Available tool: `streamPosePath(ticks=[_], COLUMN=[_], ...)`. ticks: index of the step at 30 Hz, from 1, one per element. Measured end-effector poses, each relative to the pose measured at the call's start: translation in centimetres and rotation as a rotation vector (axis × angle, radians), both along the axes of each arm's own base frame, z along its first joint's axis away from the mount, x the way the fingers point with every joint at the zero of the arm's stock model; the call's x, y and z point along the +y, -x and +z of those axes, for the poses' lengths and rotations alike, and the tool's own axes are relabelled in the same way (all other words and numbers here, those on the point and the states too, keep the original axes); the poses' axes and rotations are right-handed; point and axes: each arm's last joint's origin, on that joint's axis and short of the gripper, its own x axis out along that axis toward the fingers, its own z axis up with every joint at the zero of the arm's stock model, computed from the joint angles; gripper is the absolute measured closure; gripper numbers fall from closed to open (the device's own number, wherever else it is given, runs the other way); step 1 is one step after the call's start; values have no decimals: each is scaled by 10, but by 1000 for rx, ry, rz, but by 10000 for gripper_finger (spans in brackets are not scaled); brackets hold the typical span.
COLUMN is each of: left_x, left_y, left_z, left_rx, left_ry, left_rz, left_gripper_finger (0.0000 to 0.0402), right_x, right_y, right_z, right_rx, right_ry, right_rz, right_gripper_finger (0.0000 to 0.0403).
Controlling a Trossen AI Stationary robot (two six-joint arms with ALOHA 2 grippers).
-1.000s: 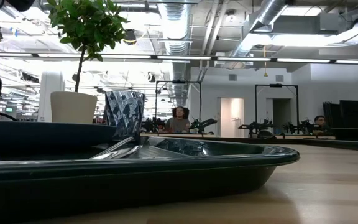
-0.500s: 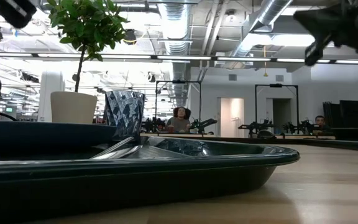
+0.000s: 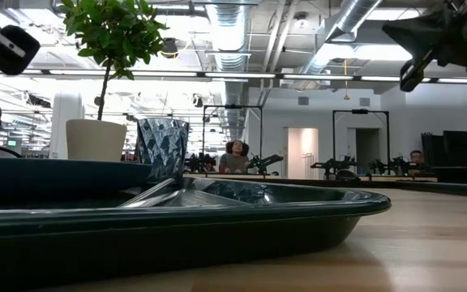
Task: Pick and place plate/cup/fork/spoon on tray
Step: Return to Home Position
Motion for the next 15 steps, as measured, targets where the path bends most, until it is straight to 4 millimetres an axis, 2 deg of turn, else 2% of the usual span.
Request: streamPosePath(ticks=[8,15], left_x=[-1,-9], left_y=[0,7], left_z=[1,3], left_rx=[-38,-267], left_ry=[-55,-256], left_rz=[-20,-384], left_gripper_finger=[401,401], right_x=[0,1], right_y=[-2,-4], right_z=[-7,-13], right_rx=[75,141], right_ry=[-2,92], right_rz=[2,19], right_gripper_finger=[365,365])
